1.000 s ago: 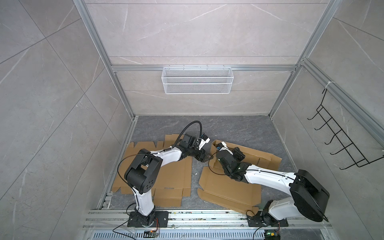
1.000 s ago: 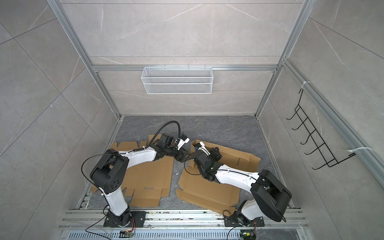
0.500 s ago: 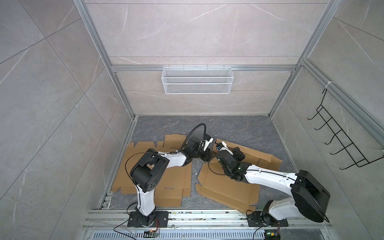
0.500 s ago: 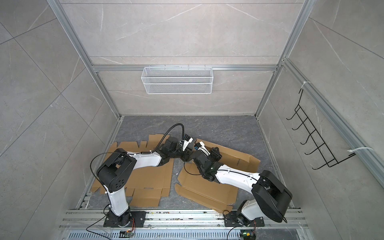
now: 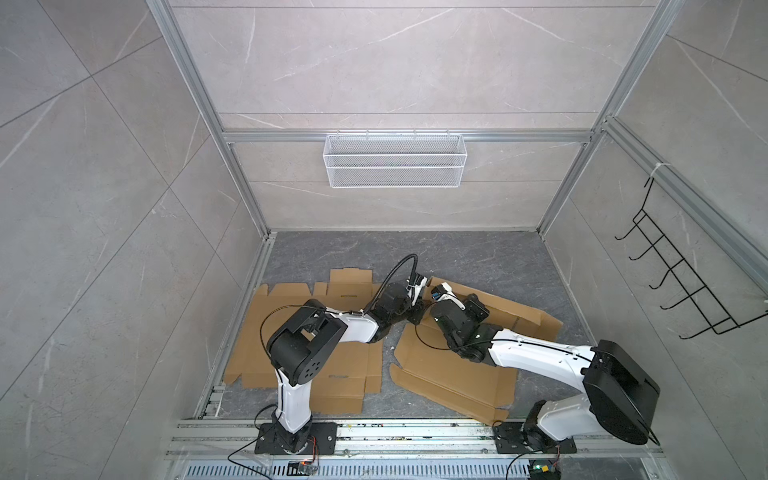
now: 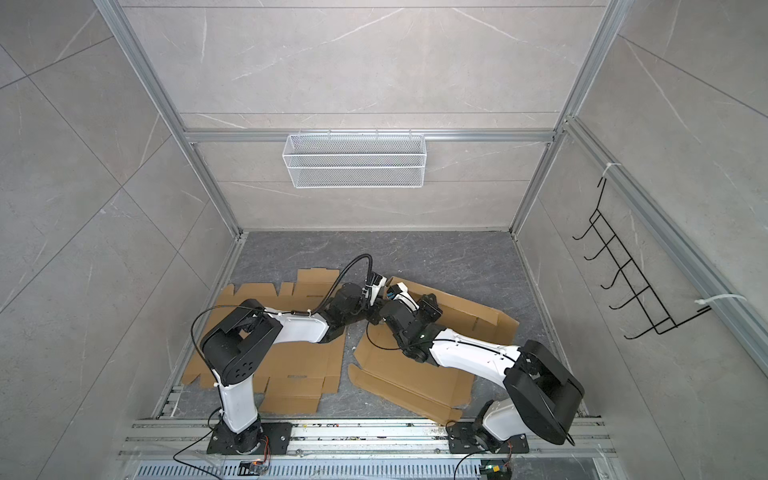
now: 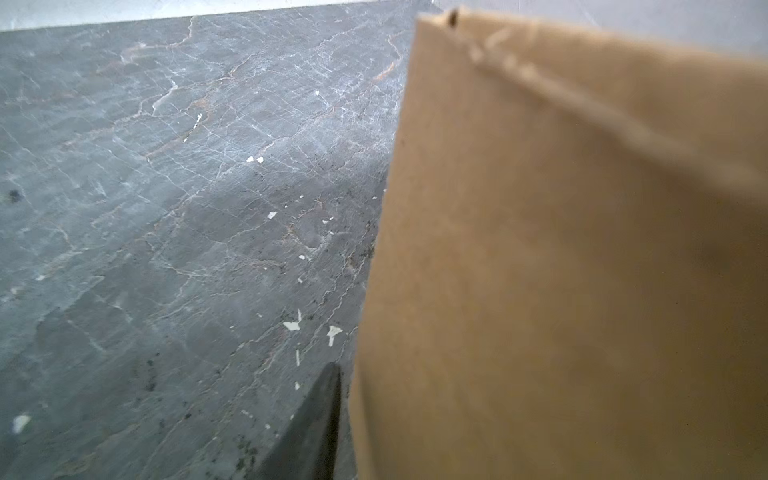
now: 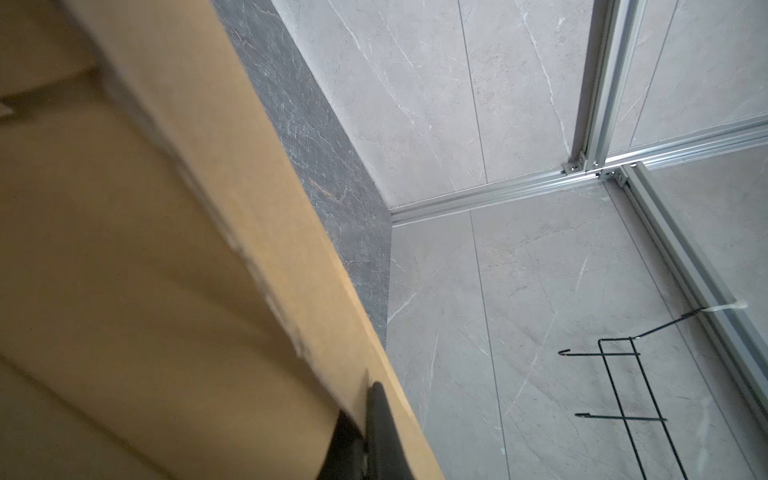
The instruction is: Fold the paper box
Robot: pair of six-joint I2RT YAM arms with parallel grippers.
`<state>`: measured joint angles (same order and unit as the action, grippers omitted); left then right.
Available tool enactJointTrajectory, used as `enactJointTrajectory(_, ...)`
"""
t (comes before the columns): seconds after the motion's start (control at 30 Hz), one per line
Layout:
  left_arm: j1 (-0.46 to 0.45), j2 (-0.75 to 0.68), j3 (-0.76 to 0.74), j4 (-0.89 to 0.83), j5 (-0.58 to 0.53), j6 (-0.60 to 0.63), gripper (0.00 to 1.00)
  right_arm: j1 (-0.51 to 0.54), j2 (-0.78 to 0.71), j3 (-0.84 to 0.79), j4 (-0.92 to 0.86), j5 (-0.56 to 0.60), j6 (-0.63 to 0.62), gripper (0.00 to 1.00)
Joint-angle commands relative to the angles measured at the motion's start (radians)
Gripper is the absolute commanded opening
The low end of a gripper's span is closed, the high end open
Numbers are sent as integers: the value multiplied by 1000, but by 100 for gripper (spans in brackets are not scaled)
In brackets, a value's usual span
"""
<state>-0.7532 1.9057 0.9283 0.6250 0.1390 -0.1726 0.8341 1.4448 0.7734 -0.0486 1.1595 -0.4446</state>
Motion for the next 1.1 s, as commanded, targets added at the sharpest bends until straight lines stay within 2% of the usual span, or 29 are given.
enactJointTrajectory(0.0, 11, 19, -4, 82, -46, -16, 26, 9, 12, 30, -19, -4, 37, 0)
enactJointTrajectory(0.27, 11, 15, -18, 91, -122, -15, 9, 8, 9, 44, -19, -21, 44, 1)
enactJointTrajectory(0.6, -29, 23, 13, -5, -354, -1, 11, 9, 24, 58, -20, -34, 53, 1)
enactJointTrajectory(0.77, -43, 41, 11, 10, -403, -32, 5, 7, 24, 73, -52, -69, 91, 2)
enactJointTrajectory(0.87, -44, 34, -18, 71, -352, -33, 4, -5, -16, 78, -87, -152, 133, 16)
enactJointTrajectory(0.93, -43, 30, -41, 120, -317, -28, 4, -22, -47, 99, -149, -256, 178, 30)
enactJointTrajectory(1.07, -43, 27, -74, 191, -296, -12, 4, -39, -98, 121, -221, -424, 230, 47)
